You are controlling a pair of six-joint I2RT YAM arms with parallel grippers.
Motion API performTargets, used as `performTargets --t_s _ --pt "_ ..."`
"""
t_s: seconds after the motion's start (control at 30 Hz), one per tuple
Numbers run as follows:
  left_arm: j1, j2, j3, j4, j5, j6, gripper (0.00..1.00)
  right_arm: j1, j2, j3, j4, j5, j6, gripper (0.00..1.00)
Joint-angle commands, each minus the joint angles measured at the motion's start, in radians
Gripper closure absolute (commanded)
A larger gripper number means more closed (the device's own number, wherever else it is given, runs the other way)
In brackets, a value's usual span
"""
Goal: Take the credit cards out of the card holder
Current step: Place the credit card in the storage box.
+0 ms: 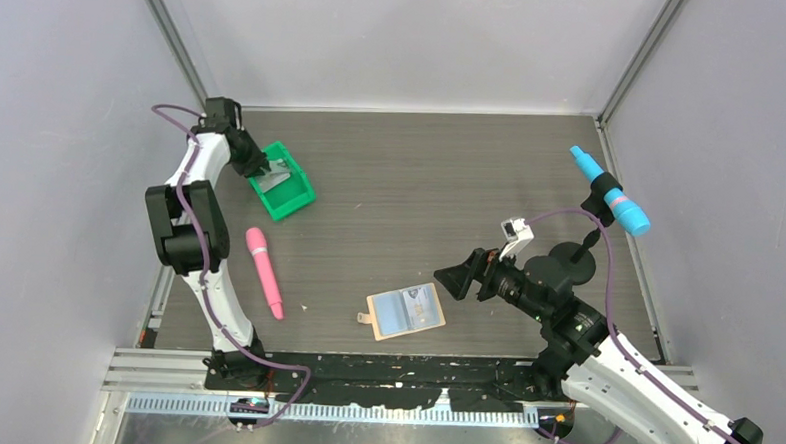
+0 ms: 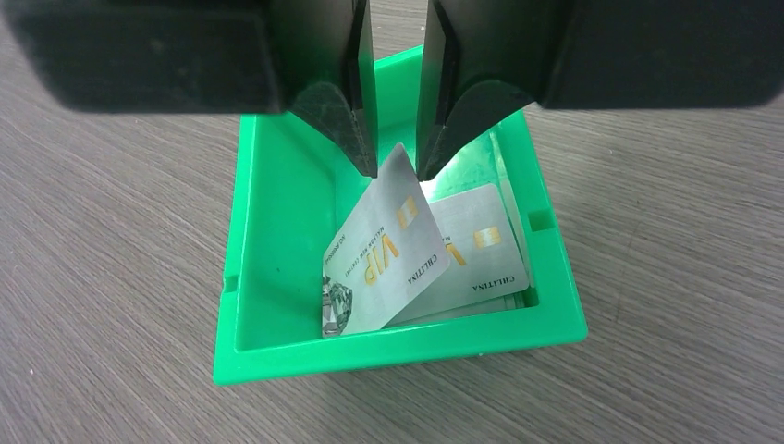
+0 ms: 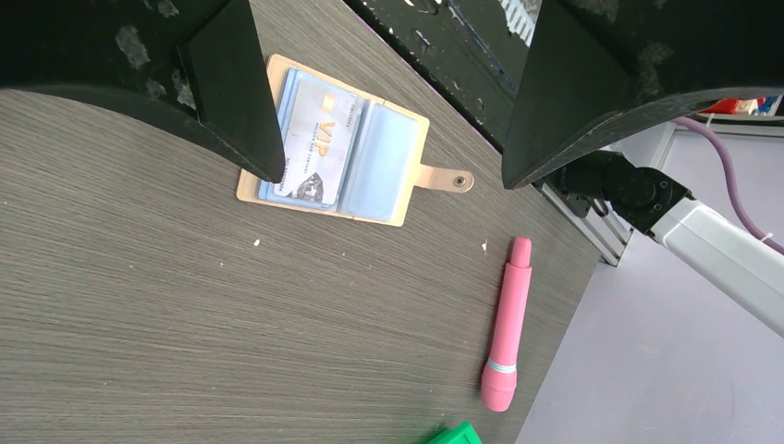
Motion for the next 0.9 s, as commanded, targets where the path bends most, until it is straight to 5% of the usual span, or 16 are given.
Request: performTargets --t_s 0.0,0.57,0.87 --pt "0.006 0.002 0.047 0.002 -0.031 -0.004 0.75 -0.005 0.004 0.05 0.03 0.016 -0.02 0.05" --pt "-0.01 -0.102 0.14 -0.204 0.011 0.009 0.69 -0.006 0.019 0.07 -0.057 0.025 0.007 0.04" --pt "-0.139 -0.388 -0.177 -0.193 0.112 0.077 0.59 -0.006 0.042 0.04 -0.08 -0.031 0.027 0.0"
